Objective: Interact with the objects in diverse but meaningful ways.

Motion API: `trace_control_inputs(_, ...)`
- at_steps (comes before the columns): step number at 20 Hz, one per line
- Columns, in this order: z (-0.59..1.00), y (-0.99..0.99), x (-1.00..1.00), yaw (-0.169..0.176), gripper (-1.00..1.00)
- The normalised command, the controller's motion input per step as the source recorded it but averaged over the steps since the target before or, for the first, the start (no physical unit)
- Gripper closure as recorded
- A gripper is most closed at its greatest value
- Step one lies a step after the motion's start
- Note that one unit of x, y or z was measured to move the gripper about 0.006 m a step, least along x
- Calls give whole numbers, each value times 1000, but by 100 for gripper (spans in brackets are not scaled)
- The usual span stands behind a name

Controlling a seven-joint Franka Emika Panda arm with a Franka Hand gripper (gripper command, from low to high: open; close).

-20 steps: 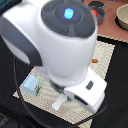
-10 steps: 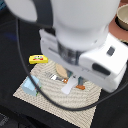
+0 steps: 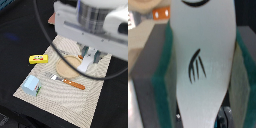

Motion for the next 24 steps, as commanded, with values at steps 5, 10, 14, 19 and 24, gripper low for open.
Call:
trace_control_inputs(5,119,892,0,0,100)
trace_control_inputs(10,118,891,0,0,100)
trace_control_inputs(14,76,883,0,0,100)
trace_control_inputs(19,18,847,-36,0,100)
trace_control_inputs(24,-14,801,-190,0,100)
